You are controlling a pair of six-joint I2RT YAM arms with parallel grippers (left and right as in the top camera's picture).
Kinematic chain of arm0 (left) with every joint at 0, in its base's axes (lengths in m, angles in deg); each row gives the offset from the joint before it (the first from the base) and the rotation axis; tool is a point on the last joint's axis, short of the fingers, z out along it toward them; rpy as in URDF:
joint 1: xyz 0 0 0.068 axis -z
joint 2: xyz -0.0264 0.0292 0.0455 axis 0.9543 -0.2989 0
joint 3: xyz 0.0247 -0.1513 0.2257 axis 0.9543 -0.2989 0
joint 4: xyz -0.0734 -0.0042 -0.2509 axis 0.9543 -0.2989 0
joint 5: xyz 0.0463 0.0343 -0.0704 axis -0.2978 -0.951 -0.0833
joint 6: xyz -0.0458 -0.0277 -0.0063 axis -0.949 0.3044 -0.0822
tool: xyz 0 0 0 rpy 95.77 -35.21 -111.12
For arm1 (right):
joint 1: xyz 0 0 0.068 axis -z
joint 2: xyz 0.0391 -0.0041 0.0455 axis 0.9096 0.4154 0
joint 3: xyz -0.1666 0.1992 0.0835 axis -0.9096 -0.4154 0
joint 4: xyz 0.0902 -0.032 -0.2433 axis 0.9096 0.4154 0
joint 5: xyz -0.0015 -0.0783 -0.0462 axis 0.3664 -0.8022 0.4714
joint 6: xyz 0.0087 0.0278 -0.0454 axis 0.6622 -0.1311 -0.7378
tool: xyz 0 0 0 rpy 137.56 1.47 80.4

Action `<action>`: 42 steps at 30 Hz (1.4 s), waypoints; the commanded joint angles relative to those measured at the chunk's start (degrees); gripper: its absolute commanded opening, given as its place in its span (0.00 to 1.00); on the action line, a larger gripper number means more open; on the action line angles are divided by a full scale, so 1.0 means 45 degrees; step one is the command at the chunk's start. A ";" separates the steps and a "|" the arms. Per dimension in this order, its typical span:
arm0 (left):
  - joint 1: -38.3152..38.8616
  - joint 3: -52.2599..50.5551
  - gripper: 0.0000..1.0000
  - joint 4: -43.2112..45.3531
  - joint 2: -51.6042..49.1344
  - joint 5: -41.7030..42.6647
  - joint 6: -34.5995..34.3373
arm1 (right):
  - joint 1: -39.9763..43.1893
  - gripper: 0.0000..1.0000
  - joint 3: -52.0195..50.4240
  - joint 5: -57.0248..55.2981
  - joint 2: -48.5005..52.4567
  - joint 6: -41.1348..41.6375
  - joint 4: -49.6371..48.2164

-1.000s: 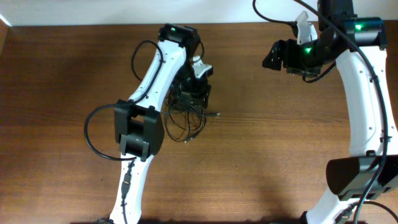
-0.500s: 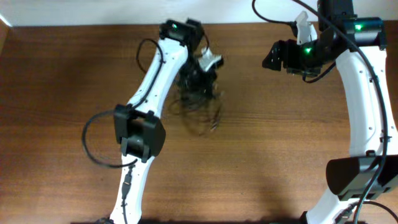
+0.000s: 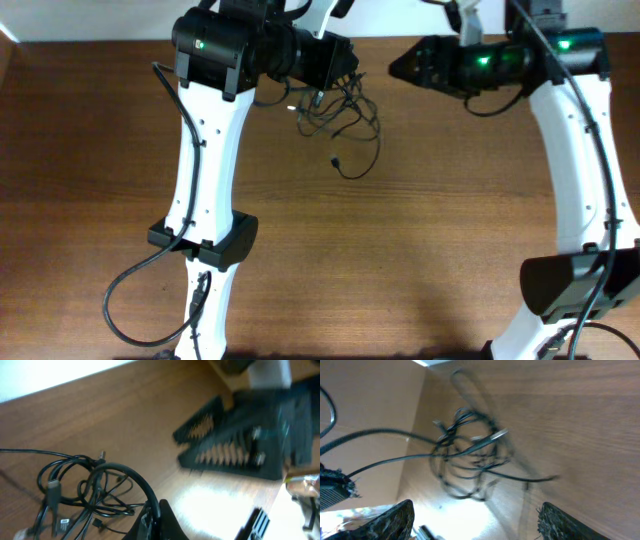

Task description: Untangle cables

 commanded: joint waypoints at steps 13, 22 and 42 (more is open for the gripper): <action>-0.1311 0.0117 0.00 0.2594 0.0481 0.4022 -0.3298 | -0.1321 0.64 -0.0010 -0.2331 0.0899 0.4192 -0.1690; -0.1311 0.0117 0.00 0.2599 0.0481 0.4017 -0.3298 | -0.2229 0.59 -0.0083 -0.1661 0.1880 0.4755 -0.1695; -0.5629 0.0117 0.00 0.5858 0.2657 0.5960 -0.5591 | -0.0525 0.04 -0.0287 -0.2613 0.3395 0.4959 -0.1005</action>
